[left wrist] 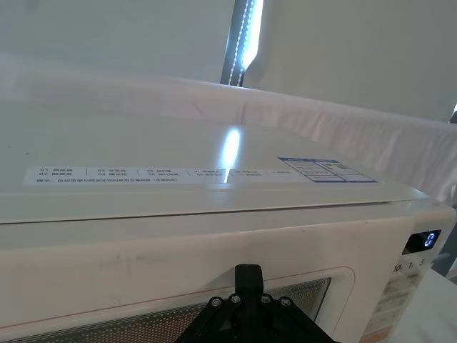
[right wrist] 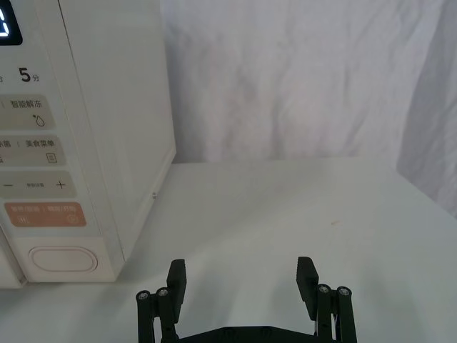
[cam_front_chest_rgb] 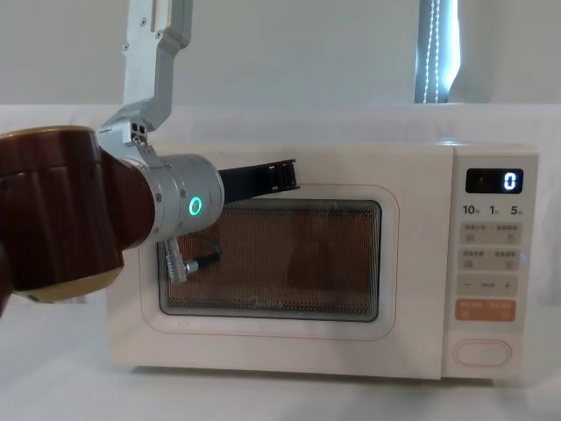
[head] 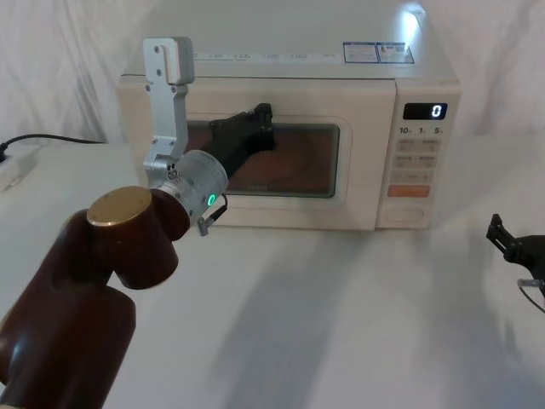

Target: Press the button to open the microwave door with one hand; close the microwave door with the other hand.

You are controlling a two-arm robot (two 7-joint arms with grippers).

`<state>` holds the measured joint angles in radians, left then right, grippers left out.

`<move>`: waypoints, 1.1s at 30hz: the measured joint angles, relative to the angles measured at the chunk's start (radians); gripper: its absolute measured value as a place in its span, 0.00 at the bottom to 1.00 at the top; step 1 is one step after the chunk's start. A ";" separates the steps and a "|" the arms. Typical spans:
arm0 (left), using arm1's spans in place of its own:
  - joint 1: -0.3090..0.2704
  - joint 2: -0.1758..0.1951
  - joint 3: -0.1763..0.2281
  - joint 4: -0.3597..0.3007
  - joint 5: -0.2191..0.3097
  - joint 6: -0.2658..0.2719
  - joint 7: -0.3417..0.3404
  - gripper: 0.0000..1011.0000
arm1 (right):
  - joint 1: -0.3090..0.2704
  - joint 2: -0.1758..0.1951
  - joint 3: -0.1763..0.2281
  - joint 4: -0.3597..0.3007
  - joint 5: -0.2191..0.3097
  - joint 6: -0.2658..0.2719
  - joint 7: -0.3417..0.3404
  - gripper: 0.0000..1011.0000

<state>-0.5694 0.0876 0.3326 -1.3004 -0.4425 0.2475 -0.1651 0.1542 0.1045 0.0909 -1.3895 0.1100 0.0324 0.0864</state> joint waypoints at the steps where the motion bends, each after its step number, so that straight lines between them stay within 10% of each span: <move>1: 0.000 0.000 0.000 0.000 0.000 0.000 0.000 0.00 | 0.000 0.000 0.000 0.000 0.000 0.000 0.000 0.99; 33: 0.030 0.007 -0.013 -0.055 0.004 0.041 -0.010 0.00 | 0.000 0.000 0.000 0.000 0.000 0.000 0.000 0.99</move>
<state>-0.5390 0.0945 0.3194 -1.3556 -0.4385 0.2882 -0.1753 0.1542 0.1044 0.0909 -1.3895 0.1099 0.0324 0.0863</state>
